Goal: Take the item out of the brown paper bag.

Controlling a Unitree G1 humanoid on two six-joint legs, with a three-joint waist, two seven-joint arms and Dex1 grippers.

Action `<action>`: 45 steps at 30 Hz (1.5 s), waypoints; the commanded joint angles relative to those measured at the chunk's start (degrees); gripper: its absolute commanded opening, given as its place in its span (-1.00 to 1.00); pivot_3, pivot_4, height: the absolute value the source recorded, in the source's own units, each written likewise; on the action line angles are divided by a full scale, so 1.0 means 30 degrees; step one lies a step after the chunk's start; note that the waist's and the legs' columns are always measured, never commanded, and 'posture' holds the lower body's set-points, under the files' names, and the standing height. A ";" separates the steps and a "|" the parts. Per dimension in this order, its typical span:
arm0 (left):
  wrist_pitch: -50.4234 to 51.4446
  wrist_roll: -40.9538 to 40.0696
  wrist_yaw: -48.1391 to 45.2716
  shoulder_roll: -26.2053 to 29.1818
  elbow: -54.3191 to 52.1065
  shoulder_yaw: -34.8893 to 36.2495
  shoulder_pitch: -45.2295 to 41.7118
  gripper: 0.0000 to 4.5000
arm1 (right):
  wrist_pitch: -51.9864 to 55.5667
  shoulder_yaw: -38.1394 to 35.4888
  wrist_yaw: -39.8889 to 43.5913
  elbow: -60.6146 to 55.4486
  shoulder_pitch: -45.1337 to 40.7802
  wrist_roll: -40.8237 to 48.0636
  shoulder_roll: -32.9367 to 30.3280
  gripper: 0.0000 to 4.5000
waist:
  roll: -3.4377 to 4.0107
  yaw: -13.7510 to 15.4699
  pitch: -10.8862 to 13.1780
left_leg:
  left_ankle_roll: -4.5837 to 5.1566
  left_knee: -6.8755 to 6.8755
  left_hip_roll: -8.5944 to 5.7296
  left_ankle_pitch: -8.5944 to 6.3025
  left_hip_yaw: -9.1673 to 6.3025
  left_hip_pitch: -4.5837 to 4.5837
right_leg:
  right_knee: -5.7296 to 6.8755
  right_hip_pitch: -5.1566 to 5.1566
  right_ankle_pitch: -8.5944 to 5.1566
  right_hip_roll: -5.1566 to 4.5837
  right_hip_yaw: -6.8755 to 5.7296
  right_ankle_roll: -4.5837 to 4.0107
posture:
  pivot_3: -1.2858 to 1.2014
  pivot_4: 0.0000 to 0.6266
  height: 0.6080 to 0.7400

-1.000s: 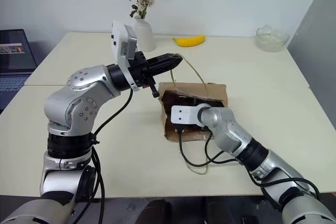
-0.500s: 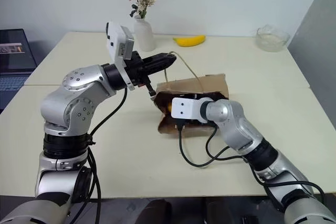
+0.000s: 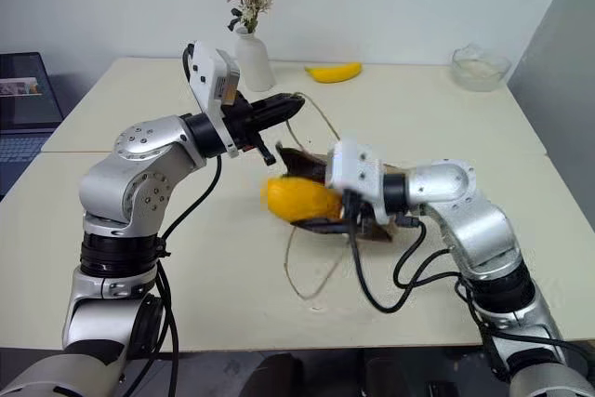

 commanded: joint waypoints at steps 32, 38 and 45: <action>-0.0747 0.0341 0.0298 0.0543 0.1105 0.0423 -0.1198 -1.00 | -0.8907 0.0711 -0.3282 1.3622 0.1480 -0.8213 -0.6886 0.98 | 0.0002 -0.0360 0.0001 | -0.0027 0.0074 -0.0027 0.0020 0.0087 -0.0190 | 0.0135 -0.0202 -0.0030 -0.0035 0.0017 0.0056 | 0.03 -0.52 1.00; -0.2071 0.1362 -0.0430 0.0809 0.3828 0.0050 -0.2082 -1.00 | -0.3933 -0.3473 -0.2244 0.6741 0.3423 -0.1794 -0.5884 0.98 | 0.0003 -0.0344 0.0001 | -0.0027 0.0125 -0.0020 0.0020 0.0056 -0.0206 | 0.0186 -0.0207 -0.0036 -0.0036 -0.0001 0.0066 | 0.03 -0.52 1.00; -0.2790 0.2560 -0.2058 0.1732 0.7126 -0.0323 -0.3099 -0.72 | 0.1108 -0.5304 -0.5369 0.0453 0.3851 0.3254 -0.3282 1.00 | 0.0004 -0.0384 0.0001 | -0.0006 0.0146 -0.0018 0.0008 0.0026 -0.0199 | 0.0230 -0.0204 -0.0058 -0.0029 -0.0021 0.0104 | 0.03 -0.52 1.00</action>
